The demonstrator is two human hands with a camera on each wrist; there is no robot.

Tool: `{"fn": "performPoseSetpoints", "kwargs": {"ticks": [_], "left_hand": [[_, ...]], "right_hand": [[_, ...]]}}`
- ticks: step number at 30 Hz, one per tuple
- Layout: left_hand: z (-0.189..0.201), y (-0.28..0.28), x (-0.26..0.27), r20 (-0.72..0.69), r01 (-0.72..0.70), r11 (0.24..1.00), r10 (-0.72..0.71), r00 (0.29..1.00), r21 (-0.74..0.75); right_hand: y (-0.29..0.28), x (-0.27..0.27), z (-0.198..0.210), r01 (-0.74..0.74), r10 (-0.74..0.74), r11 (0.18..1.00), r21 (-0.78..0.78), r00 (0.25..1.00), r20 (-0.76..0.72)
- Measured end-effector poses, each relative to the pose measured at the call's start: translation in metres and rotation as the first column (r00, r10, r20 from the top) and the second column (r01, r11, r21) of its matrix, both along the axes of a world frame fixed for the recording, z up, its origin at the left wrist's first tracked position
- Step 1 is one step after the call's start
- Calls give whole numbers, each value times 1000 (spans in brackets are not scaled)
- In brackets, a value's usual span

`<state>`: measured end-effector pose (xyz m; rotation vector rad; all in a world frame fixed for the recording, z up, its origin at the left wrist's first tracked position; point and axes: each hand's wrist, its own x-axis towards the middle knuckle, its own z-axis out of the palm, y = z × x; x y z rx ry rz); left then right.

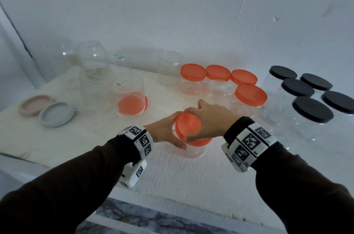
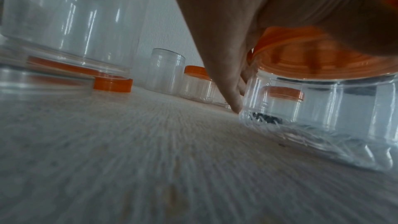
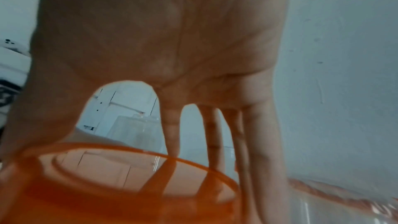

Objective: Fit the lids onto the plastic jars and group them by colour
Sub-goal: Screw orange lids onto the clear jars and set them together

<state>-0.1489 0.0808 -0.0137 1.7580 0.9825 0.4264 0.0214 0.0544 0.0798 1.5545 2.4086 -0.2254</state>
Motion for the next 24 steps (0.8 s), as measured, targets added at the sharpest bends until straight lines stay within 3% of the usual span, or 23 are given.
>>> {"fn": "performPoseSetpoints", "kwargs": {"ticks": [5, 12, 14, 18, 24], "left_hand": [[-2, 0, 1, 4, -8, 1000, 8, 1000, -18], [0, 0, 1, 18, -8, 1000, 8, 1000, -9], [0, 0, 0, 15, -11, 1000, 11, 1000, -8], [-1, -1, 1, 29, -18, 1000, 18, 999, -11], [1, -1, 1, 27, -16, 1000, 16, 1000, -16]], "right_hand": [[5, 7, 8, -121, 113, 974, -189, 992, -52], [1, 0, -3, -36, 37, 998, 44, 999, -22], [2, 2, -2, -39, 39, 999, 36, 999, -11], [4, 8, 2, -127, 120, 980, -151, 991, -58], [1, 4, -3, -128, 128, 992, 8, 991, -41]]}}
